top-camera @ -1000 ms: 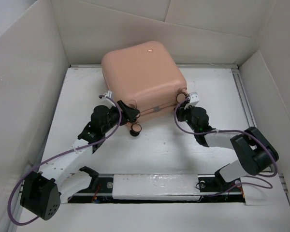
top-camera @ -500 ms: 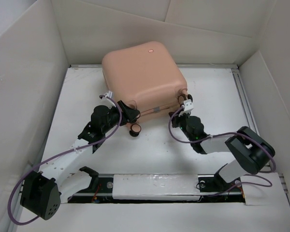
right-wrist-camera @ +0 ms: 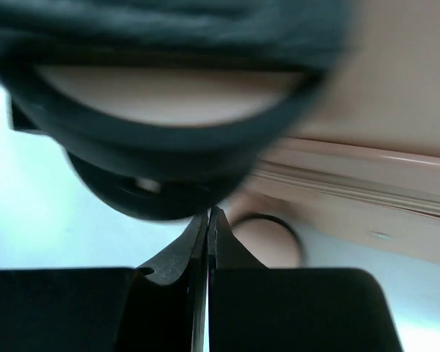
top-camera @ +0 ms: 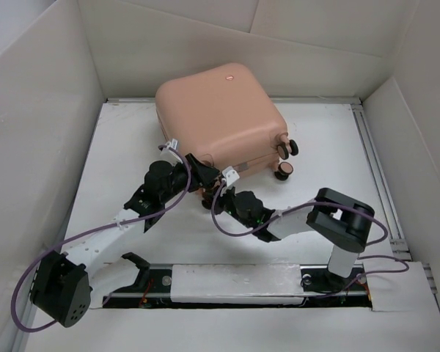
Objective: Pack the luggage
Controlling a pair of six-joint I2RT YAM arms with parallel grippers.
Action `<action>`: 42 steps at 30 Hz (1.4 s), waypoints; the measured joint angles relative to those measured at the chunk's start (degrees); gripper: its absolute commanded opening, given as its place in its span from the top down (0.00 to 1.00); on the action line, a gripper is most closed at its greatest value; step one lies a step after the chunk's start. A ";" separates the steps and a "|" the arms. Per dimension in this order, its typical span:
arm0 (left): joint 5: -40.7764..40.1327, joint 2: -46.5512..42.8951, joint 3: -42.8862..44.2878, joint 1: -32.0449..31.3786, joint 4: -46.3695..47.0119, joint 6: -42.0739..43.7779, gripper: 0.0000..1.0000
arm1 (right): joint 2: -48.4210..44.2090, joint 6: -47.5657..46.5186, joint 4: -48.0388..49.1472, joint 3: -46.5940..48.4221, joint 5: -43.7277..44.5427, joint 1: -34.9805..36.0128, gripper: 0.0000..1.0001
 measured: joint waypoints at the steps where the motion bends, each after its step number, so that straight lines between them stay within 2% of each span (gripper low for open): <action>1: 0.13 -0.04 0.00 0.00 0.02 -0.33 1.00 | 1.01 0.96 1.07 0.46 0.11 0.48 1.00; 6: 1.46 -0.72 -0.02 0.00 -0.13 -3.48 1.00 | 8.44 9.29 12.28 1.01 1.62 2.08 1.00; 12: 1.29 -0.83 -0.68 0.26 0.48 -5.90 1.00 | 18.10 17.97 23.28 5.84 7.45 4.04 1.00; 17: -1.90 -0.96 -1.20 -0.96 2.05 -6.64 1.00 | 19.96 21.09 24.98 7.96 11.52 5.09 1.00; 24: -12.28 1.97 -0.33 -7.52 4.55 -6.64 1.00 | 19.93 25.70 25.55 7.80 17.70 6.19 1.00; 25: -13.14 2.69 0.17 -8.22 4.74 -6.82 1.00 | 19.91 26.36 25.59 7.61 18.29 6.19 0.96; 28: -13.92 4.28 1.53 -10.75 4.87 -8.59 1.00 | 18.71 27.58 24.87 5.62 18.08 6.21 0.67; 29: -14.27 4.35 2.25 -11.72 3.56 -8.81 0.94 | 17.53 27.78 24.70 3.48 16.65 6.71 0.54; 30: -14.38 4.31 3.08 -12.50 1.99 -8.61 0.78 | 16.20 28.11 24.04 1.36 15.56 7.32 0.48; 32: -15.61 3.85 4.83 -13.94 -2.25 -7.96 0.57 | 12.74 28.02 22.77 -3.26 13.27 8.68 0.39; 34: -16.55 2.40 6.69 -14.84 -7.52 -6.19 0.37 | 8.81 28.04 21.51 -7.41 11.19 9.68 0.35; 37: -17.79 -2.80 8.83 -16.17 -16.09 -0.72 0.33 | 2.16 27.98 20.31 -11.74 9.40 10.78 0.31; 39: -19.54 -8.55 9.25 -16.79 -19.32 2.38 0.42 | -3.21 27.82 18.03 -13.29 8.92 11.21 0.30; 42: -22.82 -17.99 10.05 -16.76 -17.16 5.46 0.49 | -13.16 26.97 7.48 -13.20 8.96 11.87 0.30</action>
